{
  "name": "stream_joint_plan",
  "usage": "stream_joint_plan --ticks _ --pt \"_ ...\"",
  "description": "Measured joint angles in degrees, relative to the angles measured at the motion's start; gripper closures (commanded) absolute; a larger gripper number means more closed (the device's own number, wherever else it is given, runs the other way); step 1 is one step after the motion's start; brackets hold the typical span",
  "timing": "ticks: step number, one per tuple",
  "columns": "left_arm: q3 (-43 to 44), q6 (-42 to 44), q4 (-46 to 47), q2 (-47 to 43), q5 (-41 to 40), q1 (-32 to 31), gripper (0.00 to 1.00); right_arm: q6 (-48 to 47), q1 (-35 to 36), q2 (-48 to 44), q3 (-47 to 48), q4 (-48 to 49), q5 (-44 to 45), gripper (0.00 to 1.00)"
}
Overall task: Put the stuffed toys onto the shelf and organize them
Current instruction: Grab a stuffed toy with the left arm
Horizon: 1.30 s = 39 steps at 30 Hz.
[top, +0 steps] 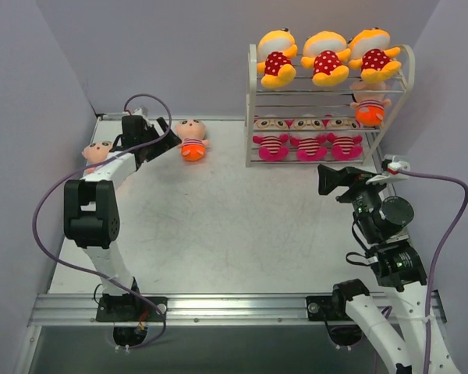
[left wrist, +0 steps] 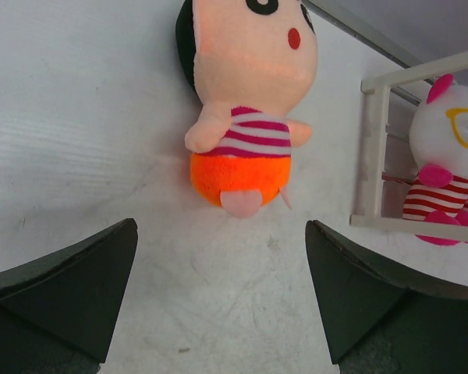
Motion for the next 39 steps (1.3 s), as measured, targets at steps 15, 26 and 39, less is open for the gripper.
stream_joint_plan --ticks 15,26,39 --pt "15.63 1.79 0.72 20.76 5.4 0.7 0.16 -5.09 4.57 2.47 -0.09 -2.64 6.47 0.01" --pt "16.5 -4.98 10.62 25.29 12.55 0.98 0.71 -6.27 5.81 3.74 -0.09 -4.37 8.81 0.01" --pt "7.93 -10.88 22.62 23.47 14.4 0.57 0.98 -7.15 6.58 4.79 -0.09 -5.01 7.34 0.01"
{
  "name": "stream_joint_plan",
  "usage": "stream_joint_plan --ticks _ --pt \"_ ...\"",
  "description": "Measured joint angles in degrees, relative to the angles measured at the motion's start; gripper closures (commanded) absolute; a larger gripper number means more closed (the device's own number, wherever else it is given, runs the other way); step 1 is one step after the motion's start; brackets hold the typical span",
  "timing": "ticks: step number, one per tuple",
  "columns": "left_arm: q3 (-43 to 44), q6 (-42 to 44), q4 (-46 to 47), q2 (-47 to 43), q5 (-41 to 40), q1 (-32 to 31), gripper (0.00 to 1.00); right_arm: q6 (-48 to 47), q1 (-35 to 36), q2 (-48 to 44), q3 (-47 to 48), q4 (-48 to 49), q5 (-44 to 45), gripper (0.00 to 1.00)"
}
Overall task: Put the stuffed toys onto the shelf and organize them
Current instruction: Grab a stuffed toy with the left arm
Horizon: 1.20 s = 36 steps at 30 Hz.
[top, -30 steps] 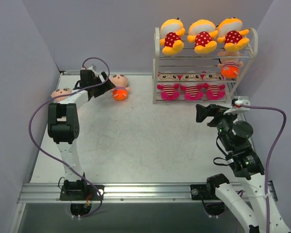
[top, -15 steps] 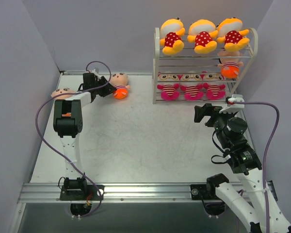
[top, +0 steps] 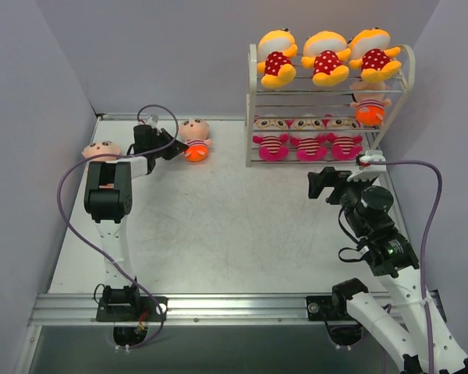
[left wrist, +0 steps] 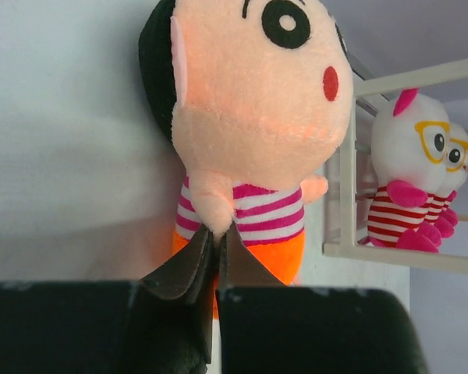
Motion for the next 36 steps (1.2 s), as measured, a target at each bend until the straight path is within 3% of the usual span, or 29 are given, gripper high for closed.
stream_joint_plan --ticks 11,19,30,36 --pt "-17.07 -3.34 4.02 -14.67 -3.1 -4.31 0.98 1.84 3.63 4.37 -1.79 0.9 -6.56 0.01" --pt "-27.61 -5.4 5.49 -27.54 -7.74 -9.29 0.98 7.06 12.46 5.99 -6.62 5.42 -6.88 0.02" --pt "-36.76 -7.26 0.0 -50.86 -17.42 -18.6 0.98 13.38 34.18 16.72 -9.11 15.15 5.27 0.05" --pt "-38.29 -7.26 -3.76 -61.2 -24.5 -25.92 0.97 15.74 40.06 24.9 -8.83 20.61 10.6 0.07"
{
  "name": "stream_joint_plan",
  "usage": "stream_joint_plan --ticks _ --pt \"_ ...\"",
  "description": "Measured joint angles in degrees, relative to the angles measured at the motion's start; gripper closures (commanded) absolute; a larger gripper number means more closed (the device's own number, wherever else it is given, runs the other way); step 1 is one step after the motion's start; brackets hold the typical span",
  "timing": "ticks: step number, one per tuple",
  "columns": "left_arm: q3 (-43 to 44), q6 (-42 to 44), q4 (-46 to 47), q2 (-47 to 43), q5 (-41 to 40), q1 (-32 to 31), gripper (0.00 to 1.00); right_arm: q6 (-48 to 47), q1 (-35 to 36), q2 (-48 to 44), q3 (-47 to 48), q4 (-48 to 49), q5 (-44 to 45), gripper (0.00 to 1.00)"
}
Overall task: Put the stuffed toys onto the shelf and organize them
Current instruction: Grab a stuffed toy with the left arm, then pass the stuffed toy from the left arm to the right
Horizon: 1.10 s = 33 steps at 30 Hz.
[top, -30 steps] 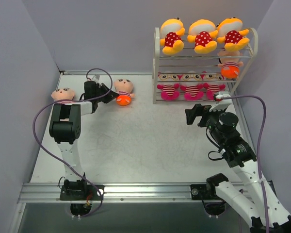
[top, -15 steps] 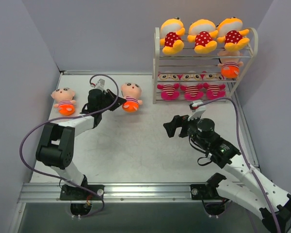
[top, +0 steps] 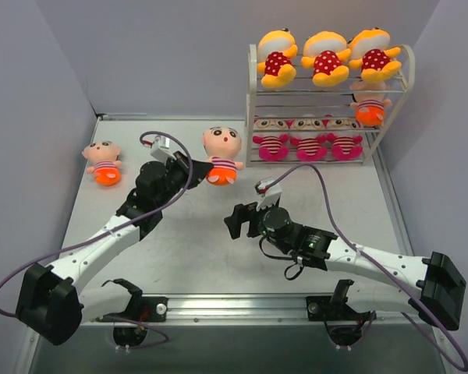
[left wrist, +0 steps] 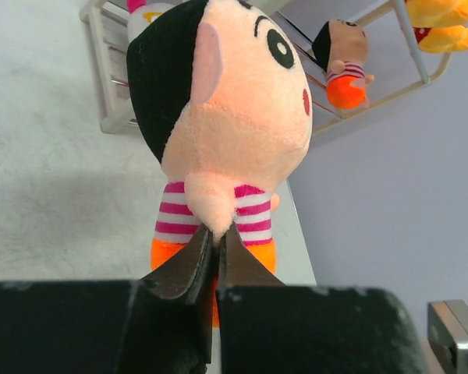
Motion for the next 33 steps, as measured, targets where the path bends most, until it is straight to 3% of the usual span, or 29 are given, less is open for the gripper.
stream_joint_plan --ticks 14,33 --pt "-2.43 0.04 -5.01 -5.01 -10.64 -11.52 0.97 0.74 4.17 4.85 6.84 3.78 9.2 0.16" --pt "-2.43 4.61 -5.18 -5.7 -19.54 -19.65 0.98 2.93 4.17 6.34 8.52 2.01 14.64 0.21"
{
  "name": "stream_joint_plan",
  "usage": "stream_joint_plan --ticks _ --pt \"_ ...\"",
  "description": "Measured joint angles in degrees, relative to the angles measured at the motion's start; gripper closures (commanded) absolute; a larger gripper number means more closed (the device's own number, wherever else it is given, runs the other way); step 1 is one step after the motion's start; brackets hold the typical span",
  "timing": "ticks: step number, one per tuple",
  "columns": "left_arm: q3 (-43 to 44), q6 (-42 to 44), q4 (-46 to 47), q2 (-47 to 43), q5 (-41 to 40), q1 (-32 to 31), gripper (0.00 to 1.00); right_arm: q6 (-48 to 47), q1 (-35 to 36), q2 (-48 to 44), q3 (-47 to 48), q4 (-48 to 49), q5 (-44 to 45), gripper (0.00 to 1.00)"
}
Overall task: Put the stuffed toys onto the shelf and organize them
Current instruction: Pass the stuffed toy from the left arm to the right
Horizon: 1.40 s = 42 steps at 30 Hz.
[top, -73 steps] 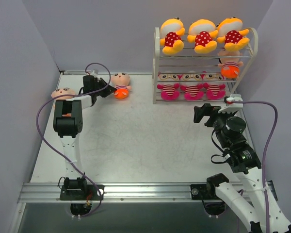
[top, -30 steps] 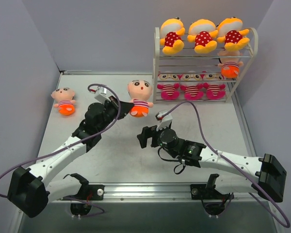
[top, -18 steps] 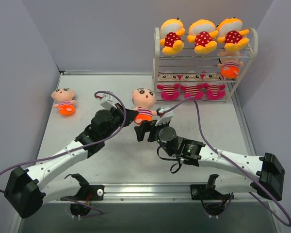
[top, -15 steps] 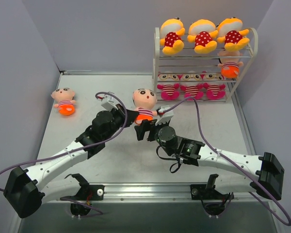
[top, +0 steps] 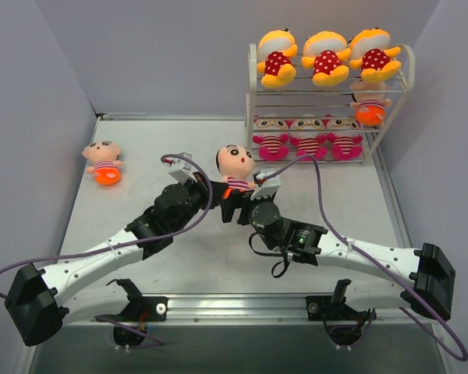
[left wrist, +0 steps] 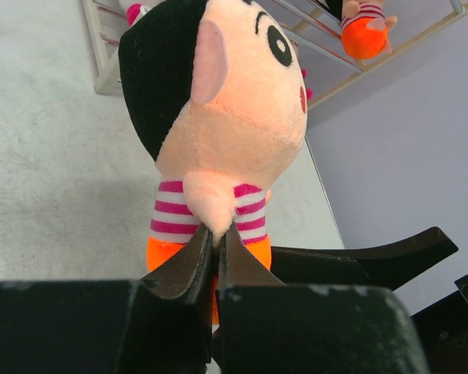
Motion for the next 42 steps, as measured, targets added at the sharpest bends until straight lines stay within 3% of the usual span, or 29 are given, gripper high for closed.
stream_joint_plan --ticks 8,18,22,25,28,30,33,38,42 --pt "0.0 1.4 0.39 0.0 -1.95 -2.01 0.97 0.28 0.0 0.87 0.0 -0.42 0.52 0.36" --pt "0.0 1.97 0.74 -0.04 -4.39 -4.92 0.97 -0.44 0.0 0.61 0.0 -1.7 1.53 0.82" --pt "-0.42 2.6 2.21 -0.04 -4.94 -5.4 0.98 -1.44 0.0 0.0 0.0 -1.79 1.9 0.96" --pt "-0.61 2.78 2.82 -0.04 -4.96 -5.55 0.97 -2.71 0.0 -0.35 0.0 -2.27 1.9 1.0" --pt "-0.61 3.06 2.73 -0.07 -4.96 -5.75 0.8 -4.24 0.0 -0.7 0.0 -3.08 1.79 1.0" --pt "-0.61 3.52 2.27 -0.26 -4.92 -5.79 0.58 -5.29 0.0 -1.27 0.0 -4.13 1.66 1.0" --pt "-0.46 4.66 0.66 -1.44 -4.94 -5.75 0.42 -6.6 0.0 -2.75 0.0 -6.64 1.49 1.0" --pt "2.84 6.86 -3.96 -3.85 -3.98 -3.96 0.27 -8.83 -0.02 -6.75 0.0 -10.99 1.36 1.0" --pt "6.86 7.74 -8.2 -5.27 1.09 2.86 0.22 -10.93 -0.35 -9.42 0.0 -14.45 1.6 1.0"
